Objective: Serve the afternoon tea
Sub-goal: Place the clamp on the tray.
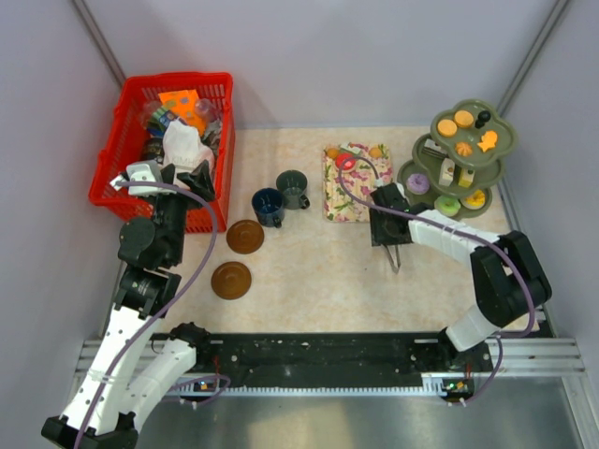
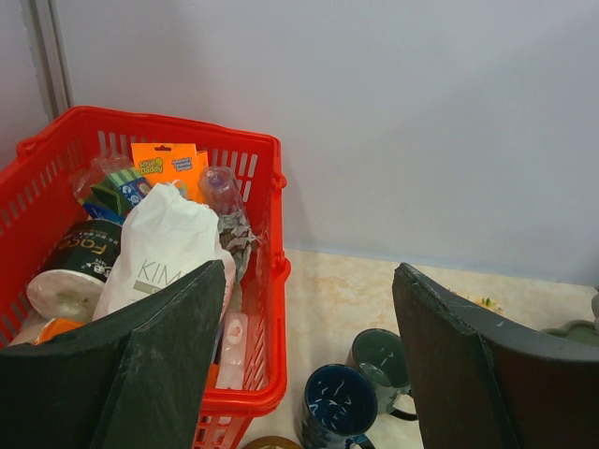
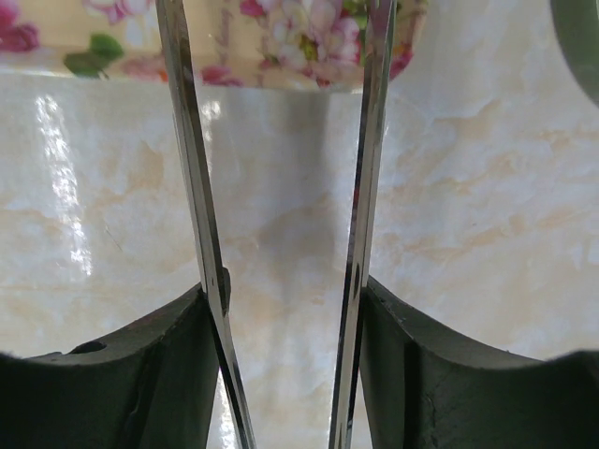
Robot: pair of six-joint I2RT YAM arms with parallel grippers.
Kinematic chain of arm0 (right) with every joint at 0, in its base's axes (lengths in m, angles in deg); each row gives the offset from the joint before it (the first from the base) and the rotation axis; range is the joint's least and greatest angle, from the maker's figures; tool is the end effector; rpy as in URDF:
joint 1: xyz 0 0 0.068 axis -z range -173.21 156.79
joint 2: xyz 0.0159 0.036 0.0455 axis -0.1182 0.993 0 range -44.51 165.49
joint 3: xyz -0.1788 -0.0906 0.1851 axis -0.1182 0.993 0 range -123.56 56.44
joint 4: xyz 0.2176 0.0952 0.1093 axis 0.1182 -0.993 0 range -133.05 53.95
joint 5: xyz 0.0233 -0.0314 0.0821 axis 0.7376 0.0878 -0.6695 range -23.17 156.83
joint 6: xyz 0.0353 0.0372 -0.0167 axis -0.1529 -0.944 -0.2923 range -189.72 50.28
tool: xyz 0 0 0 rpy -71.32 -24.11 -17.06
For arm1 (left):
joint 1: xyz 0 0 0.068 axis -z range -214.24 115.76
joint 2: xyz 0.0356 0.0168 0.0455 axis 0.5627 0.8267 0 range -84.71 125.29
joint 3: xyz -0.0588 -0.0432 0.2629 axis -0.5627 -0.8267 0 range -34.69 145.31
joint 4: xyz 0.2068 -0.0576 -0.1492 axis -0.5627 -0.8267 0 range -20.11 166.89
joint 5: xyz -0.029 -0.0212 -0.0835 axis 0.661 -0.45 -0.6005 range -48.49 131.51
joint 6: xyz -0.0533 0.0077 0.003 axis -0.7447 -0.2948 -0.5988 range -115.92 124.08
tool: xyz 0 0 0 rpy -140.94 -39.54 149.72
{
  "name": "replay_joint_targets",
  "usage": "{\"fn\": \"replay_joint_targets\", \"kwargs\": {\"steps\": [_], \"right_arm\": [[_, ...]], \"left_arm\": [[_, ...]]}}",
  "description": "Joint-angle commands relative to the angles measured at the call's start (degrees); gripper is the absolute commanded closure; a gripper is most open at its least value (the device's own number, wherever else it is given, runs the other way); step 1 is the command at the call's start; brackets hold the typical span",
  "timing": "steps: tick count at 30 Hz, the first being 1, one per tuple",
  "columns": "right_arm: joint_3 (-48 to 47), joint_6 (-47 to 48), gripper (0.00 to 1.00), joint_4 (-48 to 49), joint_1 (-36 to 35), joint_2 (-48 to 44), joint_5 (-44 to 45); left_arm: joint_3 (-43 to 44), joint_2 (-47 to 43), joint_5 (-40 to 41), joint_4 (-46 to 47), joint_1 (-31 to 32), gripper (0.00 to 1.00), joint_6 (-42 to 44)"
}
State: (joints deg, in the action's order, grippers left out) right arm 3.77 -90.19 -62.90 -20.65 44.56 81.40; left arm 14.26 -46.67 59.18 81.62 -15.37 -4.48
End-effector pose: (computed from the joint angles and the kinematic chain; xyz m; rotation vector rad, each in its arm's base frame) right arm 0.2681 0.1290 0.1835 -0.0795 2.6143 -0.0532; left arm 0.1409 -0.0367 0.4106 -0.1470 1.3054 -0.2080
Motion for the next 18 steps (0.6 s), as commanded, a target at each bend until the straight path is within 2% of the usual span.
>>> {"fn": "replay_joint_targets", "kwargs": {"steps": [1, 18], "right_arm": [[-4.46, 1.22, 0.46, 2.42, 0.2, 1.97, 2.31], [-4.29, 0.25, 0.45, 2.59, 0.28, 4.79, 1.08]], "left_arm": [[-0.26, -0.16, 0.52, 2.48, 0.11, 0.23, 0.91], [-0.17, 0.19, 0.08, 2.48, 0.11, 0.23, 0.91]]}}
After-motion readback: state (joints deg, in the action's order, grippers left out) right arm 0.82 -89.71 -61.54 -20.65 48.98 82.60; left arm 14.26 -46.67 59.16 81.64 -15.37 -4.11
